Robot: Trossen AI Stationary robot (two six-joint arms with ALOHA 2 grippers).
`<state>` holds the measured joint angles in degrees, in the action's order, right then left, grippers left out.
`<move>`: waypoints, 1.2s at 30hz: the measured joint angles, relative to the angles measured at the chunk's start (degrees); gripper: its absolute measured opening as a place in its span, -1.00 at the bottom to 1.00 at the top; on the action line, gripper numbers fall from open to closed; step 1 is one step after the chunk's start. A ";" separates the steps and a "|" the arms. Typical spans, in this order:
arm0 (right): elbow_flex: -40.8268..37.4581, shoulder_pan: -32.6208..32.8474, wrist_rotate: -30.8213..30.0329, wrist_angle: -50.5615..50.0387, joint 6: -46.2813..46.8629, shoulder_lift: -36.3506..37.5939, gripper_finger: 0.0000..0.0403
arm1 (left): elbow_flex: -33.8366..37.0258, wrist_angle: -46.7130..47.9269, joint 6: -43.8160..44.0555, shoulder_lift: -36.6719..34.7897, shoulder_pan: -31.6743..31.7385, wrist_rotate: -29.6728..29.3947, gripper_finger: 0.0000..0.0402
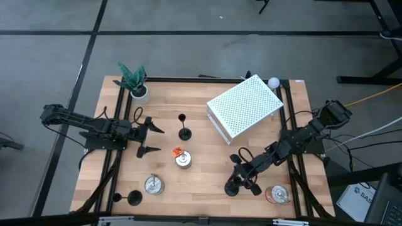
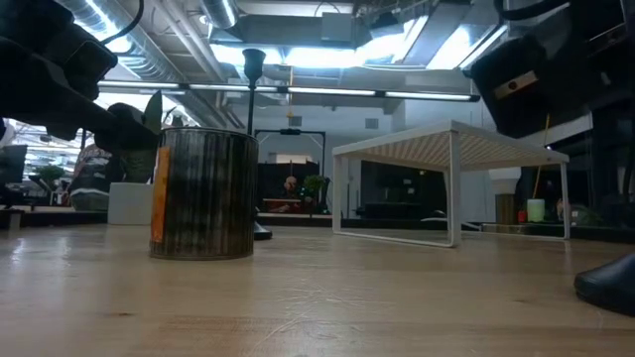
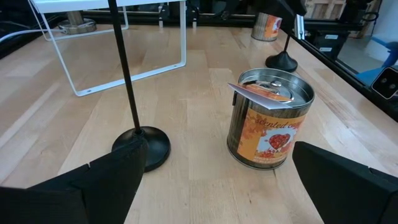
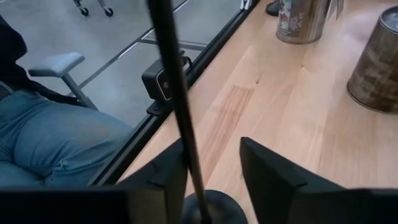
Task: Pick & Place candle stick holders
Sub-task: Put the bottom right black candle holder on the shelf
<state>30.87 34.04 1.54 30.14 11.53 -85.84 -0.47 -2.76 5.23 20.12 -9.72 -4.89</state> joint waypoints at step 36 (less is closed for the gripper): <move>-0.02 -5.25 -4.98 17.67 -3.93 0.02 -0.92 | 0.00 0.00 0.00 0.01 0.01 0.01 0.99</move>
<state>30.85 28.79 -3.44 47.81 7.60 -85.82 -0.47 -2.76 5.23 20.13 -9.70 -4.88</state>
